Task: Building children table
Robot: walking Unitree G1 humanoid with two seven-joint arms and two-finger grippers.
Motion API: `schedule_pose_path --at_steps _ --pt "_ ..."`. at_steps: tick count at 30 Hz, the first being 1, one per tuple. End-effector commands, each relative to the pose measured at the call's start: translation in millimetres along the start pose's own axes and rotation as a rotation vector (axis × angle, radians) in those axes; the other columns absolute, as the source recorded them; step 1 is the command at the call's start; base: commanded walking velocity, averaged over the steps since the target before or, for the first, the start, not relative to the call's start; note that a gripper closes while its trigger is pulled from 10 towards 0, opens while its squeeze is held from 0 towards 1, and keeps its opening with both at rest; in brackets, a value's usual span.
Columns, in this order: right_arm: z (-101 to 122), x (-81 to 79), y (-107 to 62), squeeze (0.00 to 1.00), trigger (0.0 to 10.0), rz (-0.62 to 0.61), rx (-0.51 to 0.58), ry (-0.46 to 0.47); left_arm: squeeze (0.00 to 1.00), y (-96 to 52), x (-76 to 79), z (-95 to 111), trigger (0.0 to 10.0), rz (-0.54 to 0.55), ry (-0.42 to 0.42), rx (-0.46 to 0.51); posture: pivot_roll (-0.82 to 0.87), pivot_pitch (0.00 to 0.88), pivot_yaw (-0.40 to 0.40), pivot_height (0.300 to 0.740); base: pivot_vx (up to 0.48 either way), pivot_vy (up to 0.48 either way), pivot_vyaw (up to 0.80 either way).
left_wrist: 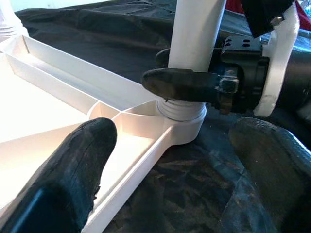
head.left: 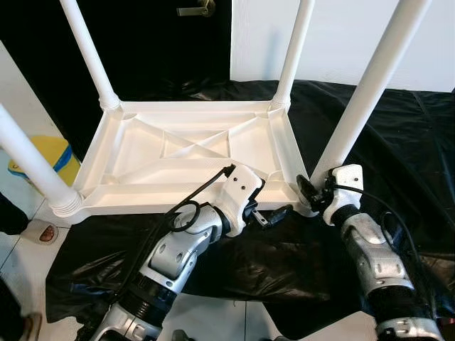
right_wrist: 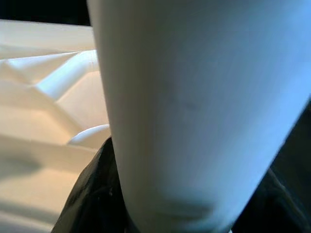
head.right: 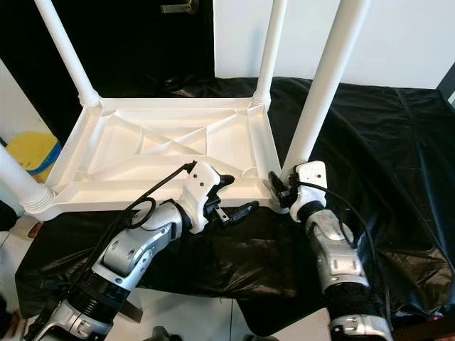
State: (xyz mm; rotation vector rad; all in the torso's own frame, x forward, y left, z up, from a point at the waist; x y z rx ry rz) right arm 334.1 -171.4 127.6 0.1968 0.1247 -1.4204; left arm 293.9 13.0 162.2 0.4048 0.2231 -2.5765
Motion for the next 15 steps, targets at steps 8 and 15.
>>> schedule_pose_path --at_steps 8,15 --pt "-19.4 4.3 -11.2 0.0 10.0 -0.238 -0.034 0.017 0.0 1.4 10.7 -2.2 10.0 -0.083 -0.001 0.011 -0.08 0.064 -0.01 0.74 0.0 0.0 0.0" --pt "-23.0 -11.0 -10.7 0.0 10.0 -0.298 -0.024 0.063 0.0 2.5 12.8 -2.0 10.0 -0.087 -0.004 0.014 -0.08 0.056 -0.014 0.74 0.0 0.0 0.0"
Point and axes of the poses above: a point about 5 cm out from each wrist's last joint towards the gripper, its own y axis pointing out of the wrist towards the gripper, its own z axis along the axis of the wrist's last joint, x = y × z, the point moved 2 cm from there along y, pointing out of the wrist towards the gripper, and after that the axes turned 14 degrees about y, right-handed, at the moved point
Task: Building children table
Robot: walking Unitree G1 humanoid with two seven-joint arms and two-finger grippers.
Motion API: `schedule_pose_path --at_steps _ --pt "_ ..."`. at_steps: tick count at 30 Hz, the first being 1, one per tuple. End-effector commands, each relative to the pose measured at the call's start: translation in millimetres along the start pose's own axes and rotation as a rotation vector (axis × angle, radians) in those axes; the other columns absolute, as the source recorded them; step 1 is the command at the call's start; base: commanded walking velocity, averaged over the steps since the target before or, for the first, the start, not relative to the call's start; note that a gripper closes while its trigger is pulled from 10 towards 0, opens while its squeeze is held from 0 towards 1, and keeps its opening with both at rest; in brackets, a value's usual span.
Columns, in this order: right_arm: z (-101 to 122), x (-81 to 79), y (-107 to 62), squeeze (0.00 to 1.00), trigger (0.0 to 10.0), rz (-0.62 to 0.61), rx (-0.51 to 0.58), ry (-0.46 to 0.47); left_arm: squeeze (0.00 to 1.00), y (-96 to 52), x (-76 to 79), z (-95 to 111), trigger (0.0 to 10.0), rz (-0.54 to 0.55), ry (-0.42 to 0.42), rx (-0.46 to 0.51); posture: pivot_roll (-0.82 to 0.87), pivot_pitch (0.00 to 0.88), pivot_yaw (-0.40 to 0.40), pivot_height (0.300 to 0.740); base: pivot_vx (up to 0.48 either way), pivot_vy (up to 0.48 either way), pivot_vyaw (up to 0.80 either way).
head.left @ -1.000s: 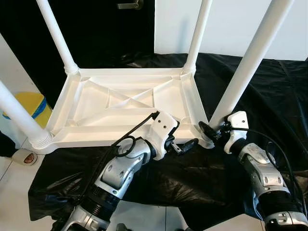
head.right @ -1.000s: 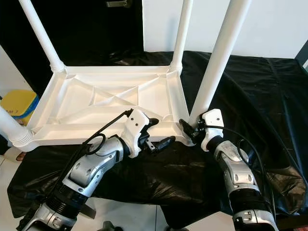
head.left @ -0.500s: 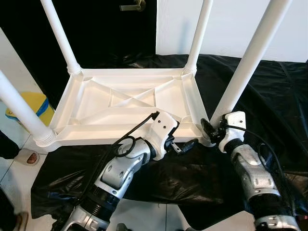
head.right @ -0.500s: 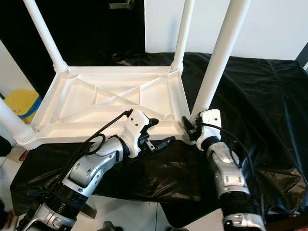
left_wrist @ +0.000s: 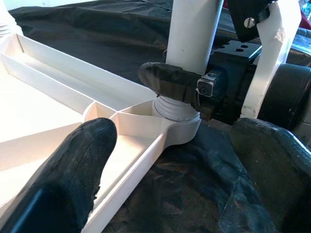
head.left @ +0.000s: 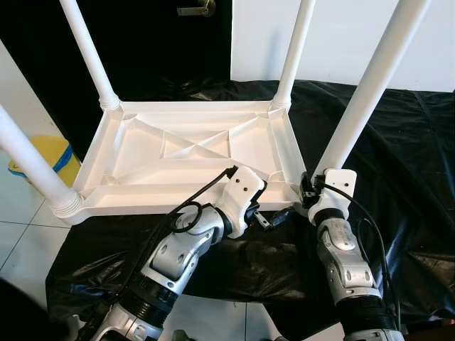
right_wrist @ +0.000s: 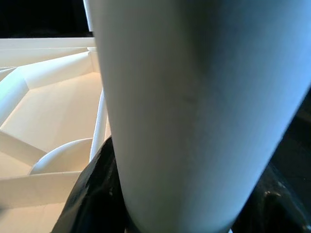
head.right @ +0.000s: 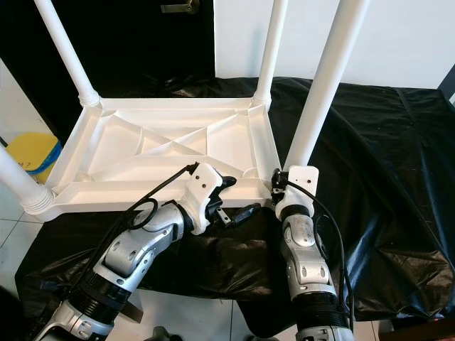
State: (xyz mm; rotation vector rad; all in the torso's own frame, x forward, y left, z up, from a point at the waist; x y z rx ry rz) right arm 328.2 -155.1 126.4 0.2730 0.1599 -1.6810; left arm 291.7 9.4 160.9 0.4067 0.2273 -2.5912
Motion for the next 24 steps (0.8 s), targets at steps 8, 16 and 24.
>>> schedule_pose_path --at_steps 8,16,24 --pt "-4.3 4.4 -6.1 1.0 10.0 0.013 -0.012 -0.01 0.0 0.7 8.4 -3.1 10.0 -0.066 -0.006 0.011 -0.08 0.048 -0.023 0.74 0.0 0.0 0.0" --pt "3.9 11.0 -8.4 1.0 10.0 0.164 -0.011 -0.019 0.0 0.1 9.4 -3.8 10.0 -0.065 -0.007 0.01 -0.08 0.044 -0.02 0.74 0.0 0.0 0.0" --pt "11.4 22.3 -6.9 0.0 10.0 0.334 -0.038 -0.066 0.0 0.1 10.0 -4.0 10.0 -0.073 -0.005 0.011 -0.09 0.04 -0.013 0.74 0.0 0.0 0.0"
Point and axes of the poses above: a point about 5 cm out from each wrist's last joint towards the gripper, its own y axis pointing out of the wrist towards the gripper, its own z axis along the axis of the wrist's last joint, x = y × z, the point moved 2 cm from there along y, pointing out of the wrist towards the gripper, and after that the axes turned 14 degrees about y, right-handed, at the moved point
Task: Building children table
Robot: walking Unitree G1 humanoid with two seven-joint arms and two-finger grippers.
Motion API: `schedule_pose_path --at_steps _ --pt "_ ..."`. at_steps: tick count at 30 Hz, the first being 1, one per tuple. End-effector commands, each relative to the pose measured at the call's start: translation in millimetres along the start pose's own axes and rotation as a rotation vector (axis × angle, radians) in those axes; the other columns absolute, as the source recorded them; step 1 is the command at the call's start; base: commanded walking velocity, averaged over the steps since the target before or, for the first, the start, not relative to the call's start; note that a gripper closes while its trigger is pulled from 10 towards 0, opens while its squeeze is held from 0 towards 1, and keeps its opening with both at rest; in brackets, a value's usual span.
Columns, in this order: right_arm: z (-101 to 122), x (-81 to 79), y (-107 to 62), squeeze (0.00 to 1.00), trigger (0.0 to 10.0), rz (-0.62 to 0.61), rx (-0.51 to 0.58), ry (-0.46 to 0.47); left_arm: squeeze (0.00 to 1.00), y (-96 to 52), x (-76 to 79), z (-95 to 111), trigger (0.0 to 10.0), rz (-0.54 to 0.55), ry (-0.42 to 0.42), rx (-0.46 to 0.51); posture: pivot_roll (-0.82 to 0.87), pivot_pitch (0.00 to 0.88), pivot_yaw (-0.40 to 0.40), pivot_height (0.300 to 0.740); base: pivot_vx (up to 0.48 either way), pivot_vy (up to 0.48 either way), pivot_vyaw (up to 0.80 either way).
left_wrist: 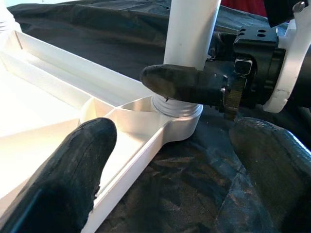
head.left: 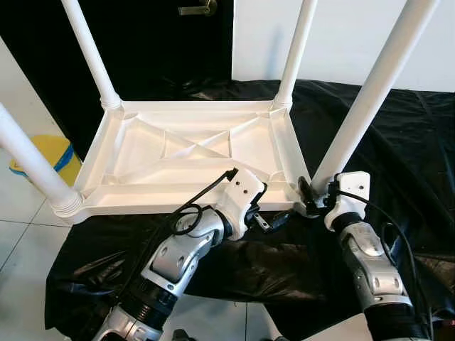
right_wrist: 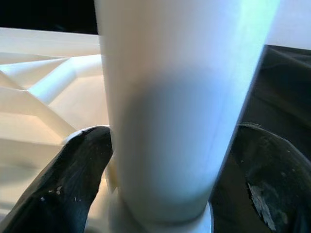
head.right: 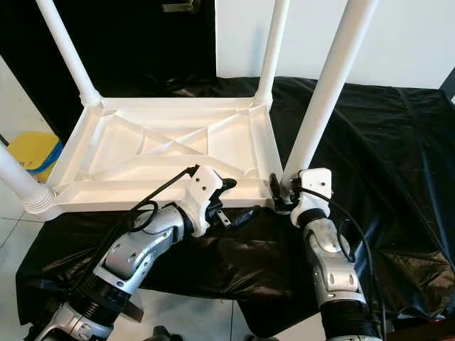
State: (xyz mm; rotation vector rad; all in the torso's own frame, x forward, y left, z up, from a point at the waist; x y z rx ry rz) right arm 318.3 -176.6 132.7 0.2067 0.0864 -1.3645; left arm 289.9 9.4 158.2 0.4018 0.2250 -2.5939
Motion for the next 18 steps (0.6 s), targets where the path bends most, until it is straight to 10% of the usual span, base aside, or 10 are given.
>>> schedule_pose_path --at_steps 1,18 --pt "-0.4 4.0 0.3 0.0 10.0 0.055 -0.022 -0.012 0.0 1.2 7.8 -1.8 10.0 -0.074 0.0 0.011 -0.09 0.039 -0.011 0.74 0.0 0.0 0.0" --pt "-8.7 -2.4 20.1 0.0 10.0 0.268 -0.117 -0.071 0.0 1.2 5.9 -0.7 10.0 -0.07 0.006 0.012 -0.06 0.028 -0.016 0.74 0.0 0.0 0.0"
Point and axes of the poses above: a point about 5 cm out from each wrist's last joint towards the gripper, its own y axis pointing out of the wrist towards the gripper, its own z axis along the axis of the wrist's last joint, x = y × z, the point moved 2 cm from there along y, pointing out of the wrist towards the gripper, and after that the axes turned 14 degrees about y, right-handed, at the moved point
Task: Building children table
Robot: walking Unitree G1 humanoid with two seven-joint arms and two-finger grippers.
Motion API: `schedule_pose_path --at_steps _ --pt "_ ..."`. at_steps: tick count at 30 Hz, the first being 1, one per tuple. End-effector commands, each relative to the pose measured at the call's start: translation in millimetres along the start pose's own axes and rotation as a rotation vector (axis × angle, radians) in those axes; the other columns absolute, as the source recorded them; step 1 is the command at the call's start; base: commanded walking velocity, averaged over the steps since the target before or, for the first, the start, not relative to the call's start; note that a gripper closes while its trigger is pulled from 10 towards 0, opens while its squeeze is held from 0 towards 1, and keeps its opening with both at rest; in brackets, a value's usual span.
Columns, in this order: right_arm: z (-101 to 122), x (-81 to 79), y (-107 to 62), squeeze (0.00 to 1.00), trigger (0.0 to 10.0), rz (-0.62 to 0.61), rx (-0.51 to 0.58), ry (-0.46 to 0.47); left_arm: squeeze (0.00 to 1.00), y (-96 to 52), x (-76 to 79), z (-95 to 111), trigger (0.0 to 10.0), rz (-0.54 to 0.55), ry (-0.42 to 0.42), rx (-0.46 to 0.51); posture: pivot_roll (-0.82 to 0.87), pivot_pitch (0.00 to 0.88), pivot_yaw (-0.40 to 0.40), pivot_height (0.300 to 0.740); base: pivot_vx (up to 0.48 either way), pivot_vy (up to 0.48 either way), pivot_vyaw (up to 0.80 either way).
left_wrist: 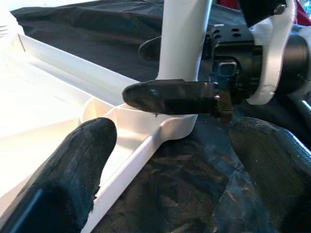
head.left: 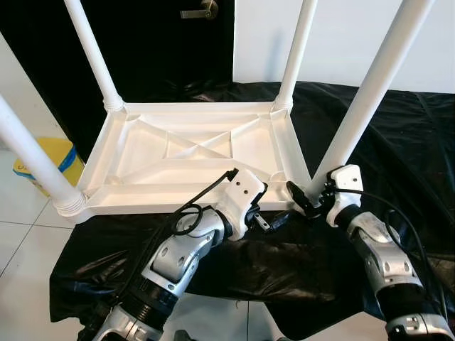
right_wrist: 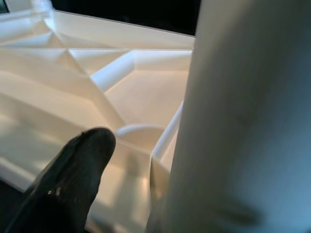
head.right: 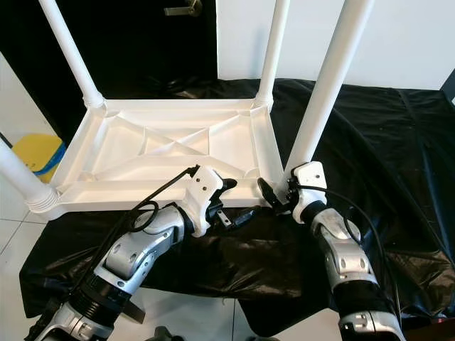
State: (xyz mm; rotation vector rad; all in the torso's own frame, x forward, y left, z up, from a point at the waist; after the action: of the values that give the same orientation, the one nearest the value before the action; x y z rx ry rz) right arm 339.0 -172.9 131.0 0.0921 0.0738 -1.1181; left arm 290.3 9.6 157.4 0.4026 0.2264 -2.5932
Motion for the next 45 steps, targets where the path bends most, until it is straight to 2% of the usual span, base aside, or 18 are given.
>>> schedule_pose_path --at_steps 1,2,9,10,11,12,20,25,28,32,34,44,45 --pt "-6.1 -4.0 1.9 0.0 10.0 0.028 -0.026 -0.013 0.0 0.6 5.8 0.4 10.0 -0.068 0.005 0.013 -0.06 0.028 -0.016 0.74 0.0 0.0 0.0" --pt "-7.8 -3.8 1.9 0.0 0.0 0.028 -0.03 -0.007 0.0 0.0 5.4 0.3 10.0 -0.066 0.006 0.012 -0.06 0.03 -0.014 0.74 0.0 0.0 0.0" --pt "-11.9 -0.9 -0.7 0.0 0.0 0.026 -0.039 0.008 0.0 -1.3 4.6 0.6 10.0 -0.06 0.006 0.011 -0.06 0.035 -0.015 0.74 0.0 0.0 0.0" --pt "-12.3 -0.6 -1.0 0.0 4.1 0.024 -0.042 0.008 0.0 -1.3 4.9 0.6 10.0 -0.061 0.005 0.01 -0.06 0.037 -0.013 0.74 0.0 0.0 0.0" --pt "-12.6 -0.3 -1.0 0.0 4.1 0.024 -0.042 0.009 0.0 -1.4 5.1 0.5 10.0 -0.061 0.005 0.01 -0.06 0.037 -0.013 0.74 0.0 0.0 0.0" --pt "-12.9 0.1 -1.1 0.0 10.0 0.02 -0.044 0.01 0.0 -1.3 5.4 0.4 10.0 -0.062 0.004 0.011 -0.06 0.036 -0.012 0.74 0.0 0.0 0.0" --pt "-14.8 2.6 -2.4 0.0 10.0 -0.015 -0.037 0.017 0.0 -1.1 6.2 0.4 10.0 -0.067 0.002 0.012 -0.07 0.044 -0.009 0.74 0.0 0.0 0.0" --pt "-17.8 7.9 -5.6 0.0 10.0 -0.132 -0.035 0.019 0.0 -1.4 7.4 -0.1 10.0 -0.071 -0.002 0.011 -0.07 0.05 -0.01 0.74 0.0 0.0 0.0" --pt "-18.2 8.2 -5.9 0.0 10.0 -0.142 -0.035 0.02 0.0 -1.4 7.4 -0.3 10.0 -0.07 -0.002 0.011 -0.07 0.05 -0.01 0.74 0.0 0.0 0.0" --pt "-20.2 13.2 -11.6 0.0 10.0 -0.316 -0.003 0.05 0.0 -1.8 7.8 -1.0 10.0 -0.067 -0.007 0.01 -0.08 0.057 -0.015 0.74 0.0 0.0 0.0" --pt "-21.3 13.4 -12.9 0.0 10.0 -0.365 0.006 0.063 0.0 -1.4 8.5 -1.5 10.0 -0.069 -0.009 0.009 -0.08 0.056 -0.014 0.74 0.0 0.0 0.0" --pt "-28.3 -4.9 -16.0 0.0 10.0 -0.599 0.056 0.105 0.0 2.0 8.5 0.2 10.0 -0.076 -0.009 0.016 -0.09 0.062 -0.013 0.74 0.0 0.0 0.0" --pt "-30.3 -13.5 -13.1 0.0 10.0 -0.6 0.056 0.125 0.0 2.3 8.2 0.6 10.0 -0.075 -0.009 0.018 -0.09 0.063 -0.014 0.74 0.0 0.0 0.0"
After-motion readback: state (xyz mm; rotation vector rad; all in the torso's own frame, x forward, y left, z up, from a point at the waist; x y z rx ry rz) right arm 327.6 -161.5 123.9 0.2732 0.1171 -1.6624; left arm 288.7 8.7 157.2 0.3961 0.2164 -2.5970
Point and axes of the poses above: a point about 5 cm out from each wrist's last joint towards the gripper, its own y axis pointing out of the wrist towards the gripper, its own z axis along the axis of the wrist's last joint, x = y × z, the point moved 2 cm from there along y, pointing out of the wrist towards the gripper, and after that the axes turned 14 degrees about y, right-handed, at the moved point
